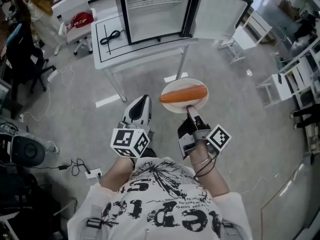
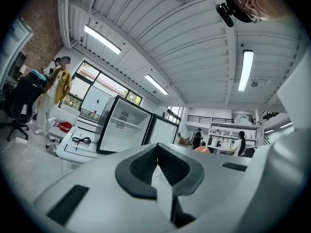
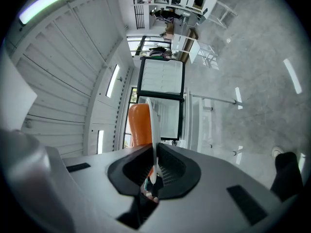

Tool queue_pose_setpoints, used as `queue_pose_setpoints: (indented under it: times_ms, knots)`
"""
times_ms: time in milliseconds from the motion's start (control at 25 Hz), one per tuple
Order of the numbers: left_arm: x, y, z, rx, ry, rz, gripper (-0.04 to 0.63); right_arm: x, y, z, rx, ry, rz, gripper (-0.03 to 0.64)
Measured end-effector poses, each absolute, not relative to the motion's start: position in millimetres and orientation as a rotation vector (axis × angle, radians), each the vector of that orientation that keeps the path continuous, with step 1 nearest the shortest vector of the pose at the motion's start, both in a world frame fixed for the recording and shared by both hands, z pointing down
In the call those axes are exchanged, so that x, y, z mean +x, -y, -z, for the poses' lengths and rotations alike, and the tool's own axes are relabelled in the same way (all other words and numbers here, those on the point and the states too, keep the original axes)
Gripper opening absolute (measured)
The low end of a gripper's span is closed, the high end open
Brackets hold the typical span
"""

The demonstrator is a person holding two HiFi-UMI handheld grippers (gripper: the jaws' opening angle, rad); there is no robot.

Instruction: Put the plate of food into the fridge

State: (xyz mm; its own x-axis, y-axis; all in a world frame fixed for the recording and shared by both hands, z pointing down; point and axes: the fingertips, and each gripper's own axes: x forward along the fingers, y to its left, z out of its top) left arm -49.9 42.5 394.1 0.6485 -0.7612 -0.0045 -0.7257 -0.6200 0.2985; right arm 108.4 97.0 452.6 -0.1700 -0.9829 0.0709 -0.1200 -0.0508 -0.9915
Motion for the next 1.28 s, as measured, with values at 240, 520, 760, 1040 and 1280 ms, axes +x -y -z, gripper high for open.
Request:
queue_pose_setpoints:
  times_ms: [240,520,760,1040,1280]
  knots:
    - [-59,26,-383,2.652,1.118,0.18,0.008,99,-37,-444,-1.258,-1.334,1.278,0.026]
    - [-76,96,-386,2.668,1.089,0.175,0.008,84,29,-443,-1.255,-1.305,1.248,0.026]
    - [-81,133,-401,2.606,1.098,0.175,0.008,81,72,-446,-1.258,-1.305,1.28,0.026]
    - [-65,181,-408,2.57,1.176,0.136,0.008,96,134,-447,-1.203,-1.34,1.339,0.026]
    - [-41,214,-398,2.547,1.287,0.151,0.008,118,183,-443,-1.134,-1.405,1.395,0.026]
